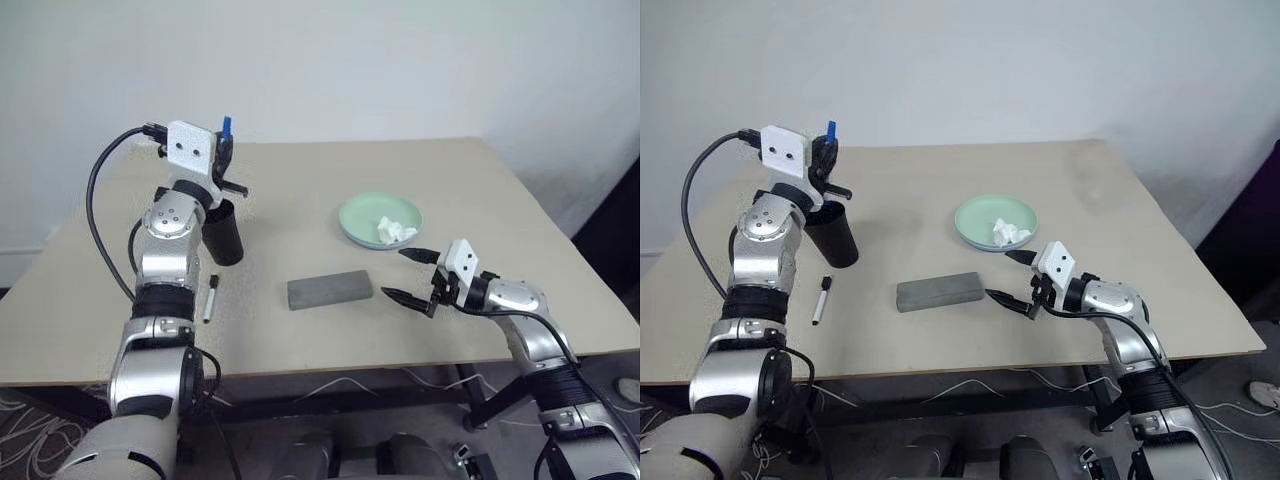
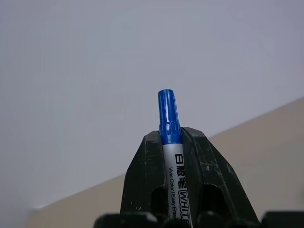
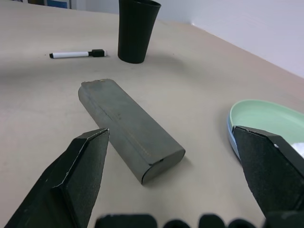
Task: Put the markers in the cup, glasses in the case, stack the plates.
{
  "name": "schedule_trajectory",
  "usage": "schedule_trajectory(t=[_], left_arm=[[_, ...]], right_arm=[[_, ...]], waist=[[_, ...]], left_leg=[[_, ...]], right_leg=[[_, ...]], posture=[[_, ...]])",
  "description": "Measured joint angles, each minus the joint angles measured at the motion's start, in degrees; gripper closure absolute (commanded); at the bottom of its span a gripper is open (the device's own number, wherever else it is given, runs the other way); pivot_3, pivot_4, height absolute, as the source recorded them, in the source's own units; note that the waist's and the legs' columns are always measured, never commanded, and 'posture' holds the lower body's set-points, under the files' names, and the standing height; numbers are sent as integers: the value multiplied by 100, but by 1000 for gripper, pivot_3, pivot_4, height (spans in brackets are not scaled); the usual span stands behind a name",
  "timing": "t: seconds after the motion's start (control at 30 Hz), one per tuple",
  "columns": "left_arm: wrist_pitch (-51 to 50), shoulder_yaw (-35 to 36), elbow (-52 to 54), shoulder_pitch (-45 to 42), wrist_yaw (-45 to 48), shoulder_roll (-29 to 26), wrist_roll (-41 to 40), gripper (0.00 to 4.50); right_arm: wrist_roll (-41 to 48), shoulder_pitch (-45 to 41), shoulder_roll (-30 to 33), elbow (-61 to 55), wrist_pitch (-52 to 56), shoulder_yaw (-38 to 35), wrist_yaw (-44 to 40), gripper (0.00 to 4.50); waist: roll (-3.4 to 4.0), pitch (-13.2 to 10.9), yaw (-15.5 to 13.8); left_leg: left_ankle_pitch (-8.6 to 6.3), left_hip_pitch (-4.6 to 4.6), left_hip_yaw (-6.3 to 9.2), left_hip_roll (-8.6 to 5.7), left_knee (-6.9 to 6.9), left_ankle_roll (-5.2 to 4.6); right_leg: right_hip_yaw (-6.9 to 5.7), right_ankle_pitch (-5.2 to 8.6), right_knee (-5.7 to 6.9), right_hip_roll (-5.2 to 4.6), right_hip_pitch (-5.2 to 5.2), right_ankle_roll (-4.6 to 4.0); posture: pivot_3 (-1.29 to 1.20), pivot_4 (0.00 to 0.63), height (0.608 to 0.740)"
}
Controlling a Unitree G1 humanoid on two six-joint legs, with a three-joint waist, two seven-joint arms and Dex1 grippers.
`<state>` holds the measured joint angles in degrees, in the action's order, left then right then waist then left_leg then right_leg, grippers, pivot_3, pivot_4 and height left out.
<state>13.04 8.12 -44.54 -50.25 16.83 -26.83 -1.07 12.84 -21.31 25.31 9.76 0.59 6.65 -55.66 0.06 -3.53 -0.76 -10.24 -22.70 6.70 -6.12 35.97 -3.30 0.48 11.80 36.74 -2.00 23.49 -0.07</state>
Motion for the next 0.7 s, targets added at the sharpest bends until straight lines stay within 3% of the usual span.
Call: schedule_trajectory(t=[0.23,0.27,0.57,0.7], left_arm=[[1060,-98,-1632,-464,-224,-41,298,4418],[1106,-99,-1759,-471,-259,-40,326,3673],[1307,-126,-2180,-482,-467,-33,459,715],[1299,-116,-2173,-482,-401,-14,440,715]], right_arm=[[0,-13,-7,1,-23,2,42,0],[0,-12,-6,1,-27,0,53,0],[1,46,6,-7,-30,-6,103,0],[2,46,6,-8,-31,-5,99,0]], waist=[[-3,1,-6],[-3,1,-5],[-4,1,-7],[-4,1,-5]], left_leg=[[0,-1,0,-3,3,-1],[0,-1,0,-3,3,-1],[0,-1,0,-2,4,-1],[0,-1,0,-2,5,-1]], right_leg=[[-7,-1,0,-4,-1,3],[-8,-1,1,-4,-1,3],[-22,-2,2,-4,-3,5],[-35,-2,2,-4,-3,6]], posture=[[0,0,736],[0,0,736],[0,0,736],[0,0,736]])
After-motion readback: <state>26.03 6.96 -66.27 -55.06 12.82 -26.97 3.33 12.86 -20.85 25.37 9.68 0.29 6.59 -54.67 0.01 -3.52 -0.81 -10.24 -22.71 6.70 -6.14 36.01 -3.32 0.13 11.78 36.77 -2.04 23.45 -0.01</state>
